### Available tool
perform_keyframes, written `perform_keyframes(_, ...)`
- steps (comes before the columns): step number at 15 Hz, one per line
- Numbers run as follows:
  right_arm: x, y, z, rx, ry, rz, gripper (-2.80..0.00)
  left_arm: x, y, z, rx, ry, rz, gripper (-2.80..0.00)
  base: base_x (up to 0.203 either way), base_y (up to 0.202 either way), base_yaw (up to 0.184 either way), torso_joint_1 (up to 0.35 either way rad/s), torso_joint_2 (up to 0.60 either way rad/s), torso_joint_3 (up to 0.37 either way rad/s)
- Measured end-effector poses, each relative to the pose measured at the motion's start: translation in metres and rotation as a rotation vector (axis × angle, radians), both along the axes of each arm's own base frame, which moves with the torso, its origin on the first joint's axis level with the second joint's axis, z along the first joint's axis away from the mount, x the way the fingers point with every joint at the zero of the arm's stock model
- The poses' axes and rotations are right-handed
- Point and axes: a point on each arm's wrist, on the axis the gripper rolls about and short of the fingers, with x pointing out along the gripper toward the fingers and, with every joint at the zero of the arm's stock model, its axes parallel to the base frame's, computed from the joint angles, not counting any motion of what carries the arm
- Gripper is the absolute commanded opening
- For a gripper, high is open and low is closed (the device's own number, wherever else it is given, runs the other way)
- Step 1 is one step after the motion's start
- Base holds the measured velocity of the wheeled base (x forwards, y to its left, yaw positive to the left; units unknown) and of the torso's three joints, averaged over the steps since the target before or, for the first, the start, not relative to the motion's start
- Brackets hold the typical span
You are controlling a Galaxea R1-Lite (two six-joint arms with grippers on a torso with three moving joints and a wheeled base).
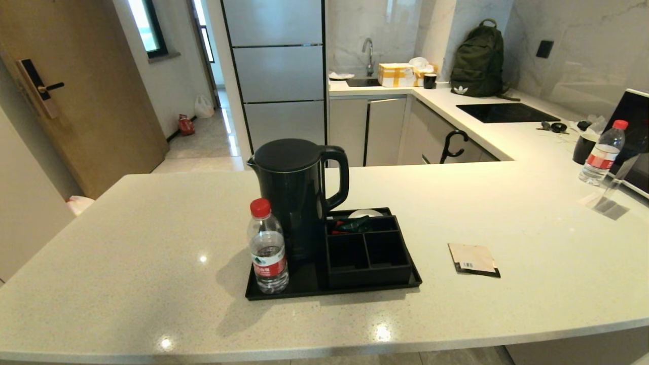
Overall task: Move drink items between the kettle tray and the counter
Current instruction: Pick up the bottled water
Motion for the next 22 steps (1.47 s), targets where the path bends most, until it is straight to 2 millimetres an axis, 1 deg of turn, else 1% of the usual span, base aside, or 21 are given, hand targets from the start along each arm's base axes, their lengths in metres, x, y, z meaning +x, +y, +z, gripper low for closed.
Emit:
perform_keyframes(2,-0.033,-0.02,0.001,-0.065,-0.068,-0.176,-2.8,0.0,0.0,0.0,0.0,0.0,0.0,-2.8,0.0,0.0,0.0,0.0,0.0,0.0)
perform_keyframes(4,-0.069,-0.033,-0.007,-0.13,-0.138,-0.294,-2.8,0.0,0.0,0.0,0.0,0.0,0.0,-2.8,0.0,0.0,0.0,0.0,0.0,0.0)
perform_keyframes(6,-0.109,-0.039,-0.023,-0.189,-0.187,-0.353,-2.8,0.0,0.0,0.0,0.001,0.0,0.0,-2.8,0.0,0.0,0.0,0.0,0.0,0.0)
perform_keyframes(8,-0.139,-0.036,-0.044,-0.251,-0.211,-0.381,-2.8,0.0,0.0,0.0,0.0,0.0,0.0,-2.8,0.0,0.0,0.0,0.0,0.0,0.0)
perform_keyframes(9,-0.149,-0.033,-0.05,-0.27,-0.226,-0.355,-2.8,0.0,0.0,0.0,0.0,0.0,0.0,-2.8,0.0,0.0,0.0,0.0,0.0,0.0)
perform_keyframes(10,-0.157,-0.032,-0.051,-0.28,-0.252,-0.323,-2.8,0.0,0.0,0.0,0.0,0.0,0.001,-2.8,0.0,0.0,0.0,0.0,0.0,0.0)
perform_keyframes(12,-0.172,-0.03,-0.046,-0.287,-0.359,-0.181,-2.8,0.0,0.0,0.0,0.0,0.0,0.0,-2.8,0.0,0.0,0.0,0.0,0.0,0.0)
perform_keyframes(14,-0.185,-0.029,-0.055,-0.281,-0.45,-0.052,-2.8,0.0,0.0,0.0,0.0,0.0,0.0,-2.8,0.0,0.0,0.0,0.0,0.0,0.0)
perform_keyframes(16,-0.189,-0.026,-0.069,-0.249,-0.576,0.086,-2.8,0.0,0.0,0.0,-0.001,0.0,0.0,-2.8,0.0,0.0,0.0,0.0,0.0,0.0)
perform_keyframes(17,-0.186,-0.024,-0.074,-0.232,-0.641,0.144,-2.8,0.0,0.0,0.0,0.0,0.0,0.0,-2.8,0.0,0.0,0.0,0.0,0.0,0.0)
perform_keyframes(20,-0.157,-0.022,-0.101,-0.224,-0.702,0.261,-2.8,0.0,0.0,0.0,0.0,0.0,0.0,-2.8,0.0,0.0,0.0,0.0,0.0,0.0)
perform_keyframes(22,-0.13,-0.021,-0.135,-0.259,-0.667,0.298,-2.8,0.0,0.0,0.0,0.001,0.0,0.0,-2.8,0.0,0.0,0.0,0.0,0.0,0.0)
